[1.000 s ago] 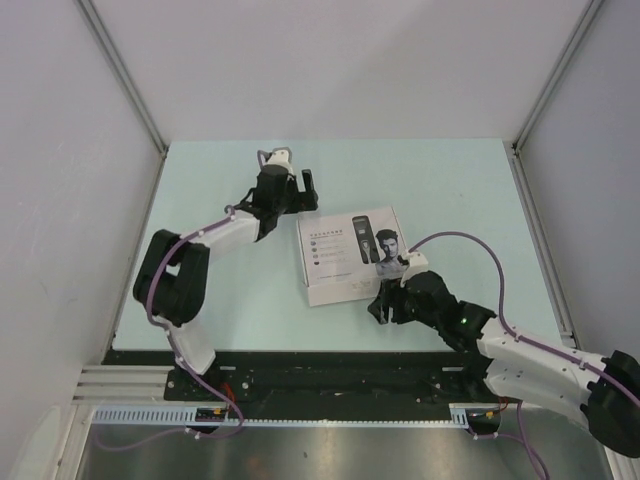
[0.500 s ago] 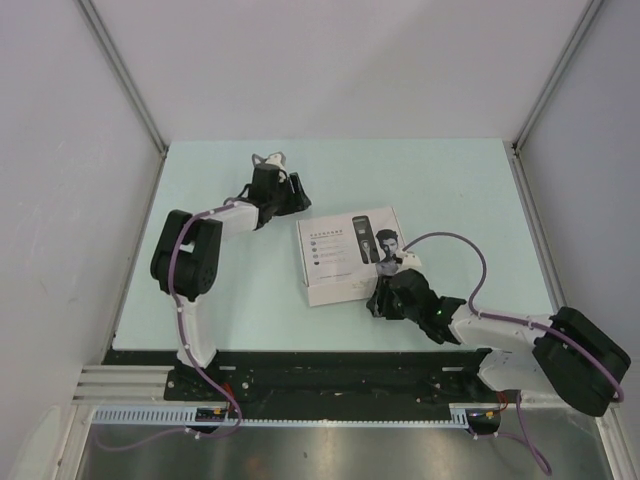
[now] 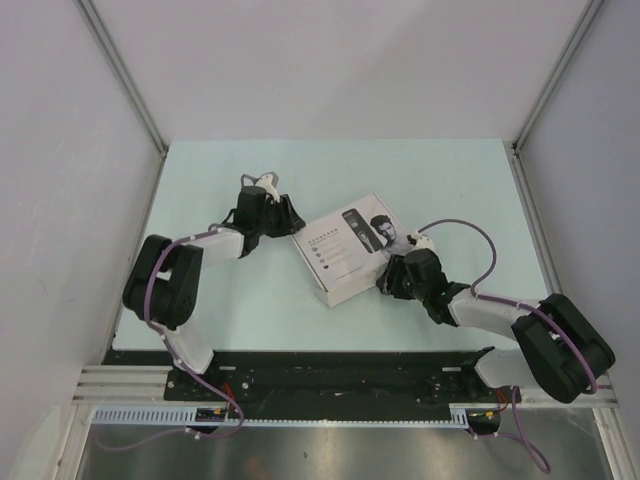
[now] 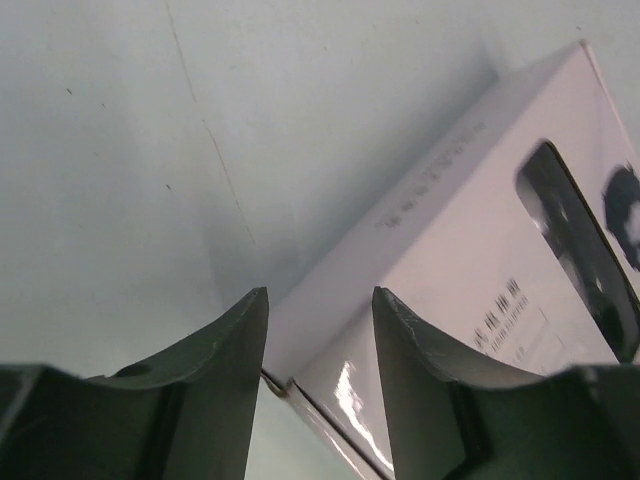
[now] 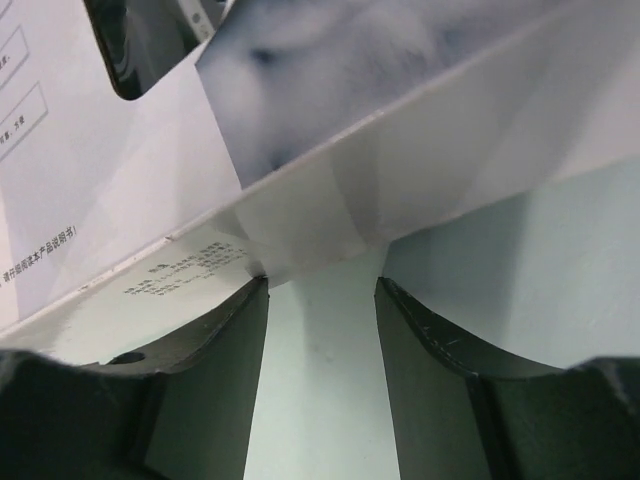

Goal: Sort the hair-cutting tools
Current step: Close the storage box at the center of the board.

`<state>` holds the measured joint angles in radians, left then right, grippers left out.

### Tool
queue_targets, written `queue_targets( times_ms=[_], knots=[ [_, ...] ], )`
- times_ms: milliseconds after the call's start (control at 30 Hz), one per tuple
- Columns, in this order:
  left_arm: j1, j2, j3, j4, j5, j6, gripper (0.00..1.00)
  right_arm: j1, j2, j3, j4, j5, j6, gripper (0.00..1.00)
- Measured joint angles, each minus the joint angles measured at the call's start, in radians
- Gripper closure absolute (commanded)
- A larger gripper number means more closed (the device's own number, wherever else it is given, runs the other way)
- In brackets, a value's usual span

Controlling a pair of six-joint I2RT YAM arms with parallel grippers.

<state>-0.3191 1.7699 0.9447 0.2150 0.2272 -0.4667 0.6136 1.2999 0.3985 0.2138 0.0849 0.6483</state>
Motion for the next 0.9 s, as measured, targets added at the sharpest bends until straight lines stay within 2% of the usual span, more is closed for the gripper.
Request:
queue_targets(
  times_ms=[200, 233, 400, 533, 633, 733, 900],
  knots=[
    [-0.022, -0.125, -0.134, 0.046, 0.022, -0.004, 0.47, -0.067, 0.011, 0.024, -0.016, -0.009, -0.052, 0.36],
    [-0.028, -0.142, -0.155, 0.051, 0.021, -0.004, 0.47, -0.07, -0.001, 0.024, -0.035, -0.002, -0.055, 0.32],
    [-0.059, -0.222, -0.232, 0.056, 0.021, -0.004, 0.46, -0.047, -0.151, 0.023, -0.242, 0.069, -0.034, 0.25],
    [-0.066, -0.282, -0.264, 0.064, 0.02, -0.004, 0.47, 0.048, -0.359, 0.023, -0.389, 0.143, 0.026, 0.16],
    [-0.079, -0.315, -0.282, 0.077, 0.018, -0.004, 0.48, 0.151, -0.448, 0.024, -0.436, 0.193, 0.067, 0.14],
    [-0.104, -0.336, -0.3, 0.089, 0.014, -0.004, 0.47, 0.256, -0.436, 0.024, -0.444, 0.226, 0.108, 0.11],
    [-0.132, -0.343, -0.321, 0.104, 0.012, -0.004, 0.48, 0.414, -0.271, 0.045, -0.465, 0.333, 0.186, 0.08]
  ],
)
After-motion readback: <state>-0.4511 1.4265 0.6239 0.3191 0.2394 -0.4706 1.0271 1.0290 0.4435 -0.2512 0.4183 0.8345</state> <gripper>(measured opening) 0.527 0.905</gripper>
